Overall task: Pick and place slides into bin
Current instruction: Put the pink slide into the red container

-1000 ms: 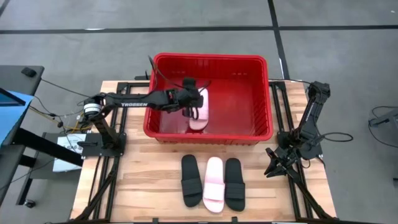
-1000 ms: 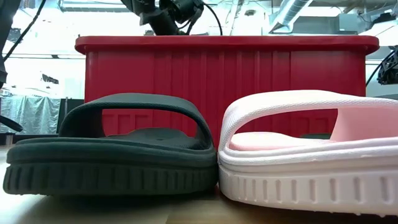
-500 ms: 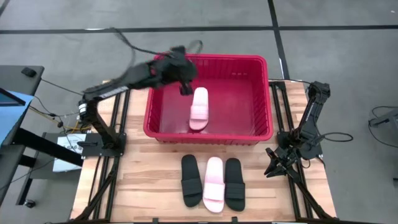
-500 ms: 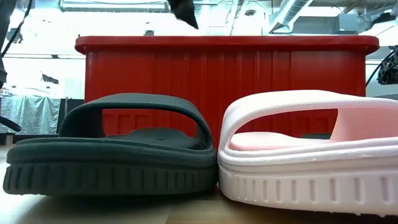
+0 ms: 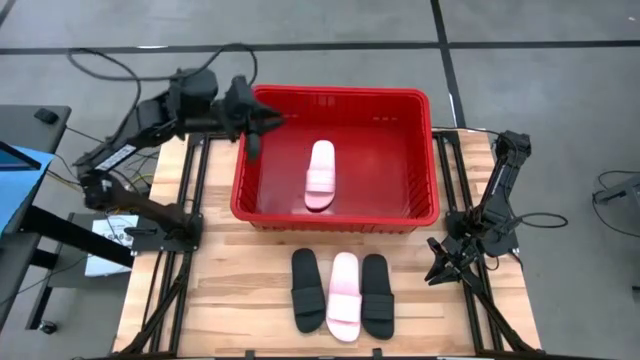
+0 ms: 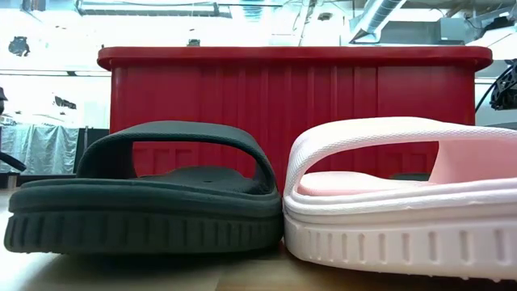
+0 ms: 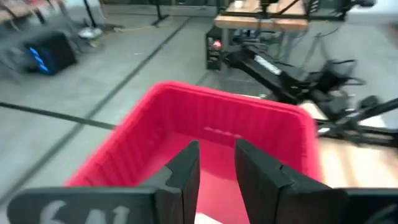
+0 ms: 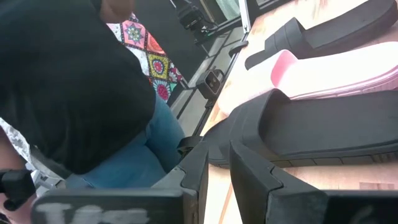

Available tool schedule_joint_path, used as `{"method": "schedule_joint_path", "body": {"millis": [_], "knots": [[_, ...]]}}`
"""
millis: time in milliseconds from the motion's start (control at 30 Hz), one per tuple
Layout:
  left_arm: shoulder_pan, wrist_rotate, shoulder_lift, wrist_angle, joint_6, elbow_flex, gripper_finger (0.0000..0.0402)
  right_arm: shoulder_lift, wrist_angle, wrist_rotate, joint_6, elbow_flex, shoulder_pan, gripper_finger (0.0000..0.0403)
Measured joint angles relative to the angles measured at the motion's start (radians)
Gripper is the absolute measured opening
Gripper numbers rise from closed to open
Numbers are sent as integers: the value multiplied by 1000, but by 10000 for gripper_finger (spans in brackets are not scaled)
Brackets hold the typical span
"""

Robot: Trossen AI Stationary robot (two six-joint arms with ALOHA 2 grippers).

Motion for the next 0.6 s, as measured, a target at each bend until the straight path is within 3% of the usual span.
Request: {"method": "schedule_joint_path", "body": {"millis": [333,600], "knots": [[-137,-2,-310,414,-242,-523,91,0,0,0,0,0,0,57],[-245,-53,-470,557,-291,-746,91,0,0,0,0,0,0,57]]}}
